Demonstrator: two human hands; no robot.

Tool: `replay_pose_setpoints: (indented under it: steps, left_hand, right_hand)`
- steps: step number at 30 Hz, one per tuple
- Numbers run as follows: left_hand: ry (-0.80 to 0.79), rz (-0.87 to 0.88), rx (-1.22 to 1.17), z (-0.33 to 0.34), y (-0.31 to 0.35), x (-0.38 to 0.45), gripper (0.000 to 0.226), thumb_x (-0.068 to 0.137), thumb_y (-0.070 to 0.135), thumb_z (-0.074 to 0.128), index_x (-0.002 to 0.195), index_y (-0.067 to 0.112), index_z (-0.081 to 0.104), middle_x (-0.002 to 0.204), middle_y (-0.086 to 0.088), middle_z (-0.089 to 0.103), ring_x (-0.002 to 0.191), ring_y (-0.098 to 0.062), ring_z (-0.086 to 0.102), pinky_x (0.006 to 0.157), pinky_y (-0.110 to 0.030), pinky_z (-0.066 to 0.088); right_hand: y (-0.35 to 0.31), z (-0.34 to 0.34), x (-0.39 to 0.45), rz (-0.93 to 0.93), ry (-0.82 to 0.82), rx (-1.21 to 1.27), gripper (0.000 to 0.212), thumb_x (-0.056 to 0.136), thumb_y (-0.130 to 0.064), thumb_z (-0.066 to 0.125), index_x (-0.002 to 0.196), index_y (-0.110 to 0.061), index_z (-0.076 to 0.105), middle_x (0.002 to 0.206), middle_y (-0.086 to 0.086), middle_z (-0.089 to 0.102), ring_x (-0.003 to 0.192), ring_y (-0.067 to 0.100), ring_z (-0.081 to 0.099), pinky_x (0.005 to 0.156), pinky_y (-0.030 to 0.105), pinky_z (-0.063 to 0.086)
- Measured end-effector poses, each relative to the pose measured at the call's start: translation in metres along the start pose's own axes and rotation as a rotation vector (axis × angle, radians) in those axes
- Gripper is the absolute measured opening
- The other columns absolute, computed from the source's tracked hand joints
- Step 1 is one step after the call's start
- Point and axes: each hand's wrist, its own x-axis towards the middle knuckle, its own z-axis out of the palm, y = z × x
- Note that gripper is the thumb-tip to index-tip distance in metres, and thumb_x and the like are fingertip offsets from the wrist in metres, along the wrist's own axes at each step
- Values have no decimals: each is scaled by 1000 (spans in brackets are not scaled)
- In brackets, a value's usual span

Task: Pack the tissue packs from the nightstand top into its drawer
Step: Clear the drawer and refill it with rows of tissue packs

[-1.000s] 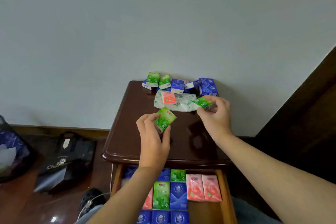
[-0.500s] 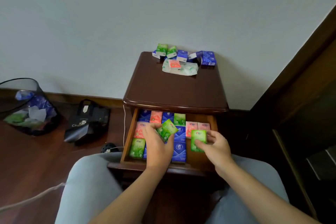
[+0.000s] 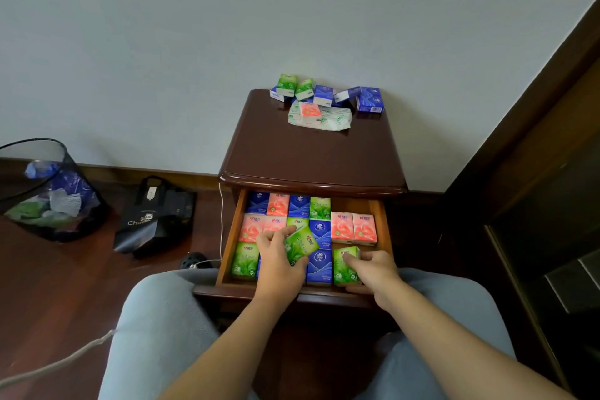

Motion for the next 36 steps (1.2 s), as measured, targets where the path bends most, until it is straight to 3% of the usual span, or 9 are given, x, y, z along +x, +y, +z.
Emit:
replay_pose_setpoints:
  steps: [5,8,11,17,20,25,30,34,36]
  left_hand:
    - [-6,-7,-9,-4,-4,3,64,87,16,83,142,28,52,133,11,48,120,-1,45,82,3,40]
    - [-32,-39,-49,-6,-2,4,65,86,19,84,142,27,52,132,12,53,128,-8,50,105,-25,48]
    - [-55,-55,-67,-6,0,5,66,86,19,84,144,25,52,135,9,55,129,-12,53,108,-41,51]
    - [-44,-47,-58,-4,-1,5,67,86,24,84,144,29,51,133,13,54,122,-2,51,88,-9,41]
    - [-36,-61,-94,-3,-1,6,63,87,29,84,141,30,52,130,11,56,120,-6,56,92,-18,50]
    - [-9,-67,-149,-2,-1,4,54,87,35,83,133,29,55,124,11,62,116,-6,62,94,-37,60]
    - [9,-38,-164,0,-2,4,41,93,41,76,128,29,59,117,13,66,107,-1,66,84,-28,61]
    - [9,-61,-210,0,1,3,26,98,42,68,121,35,59,111,15,68,98,5,68,67,-16,57]
    - [-3,-94,-269,1,1,4,21,97,39,70,114,38,58,109,10,72,93,5,71,65,-17,58]
  right_hand:
    - [2,6,7,-1,17,49,11,95,-13,75,94,-18,66,97,8,74,84,27,76,70,51,66]
    - [2,9,10,-26,74,34,13,99,-17,69,91,-24,63,95,3,72,85,24,74,72,50,66]
    - [3,11,11,-55,106,22,2,100,-21,69,100,-21,66,99,3,72,88,23,74,72,47,67]
    - [4,14,10,-159,173,-316,28,101,-32,66,120,-13,70,115,8,74,104,28,72,91,47,61]
    - [3,17,9,-232,221,-565,31,103,-36,62,119,-12,72,119,9,73,108,27,69,88,37,58]
    - [1,19,5,-226,240,-570,27,102,-33,63,117,-12,71,117,7,73,105,24,71,76,28,52]
    - [0,14,-2,-237,264,-480,20,101,-30,64,115,-16,67,114,4,73,96,20,68,73,29,52]
    - [-5,8,-15,-408,295,-670,31,97,-34,67,125,-24,59,119,-1,58,109,18,62,76,30,53]
    - [-8,1,-20,-527,243,-685,40,93,-28,70,130,-26,56,129,-2,55,118,18,60,88,35,58]
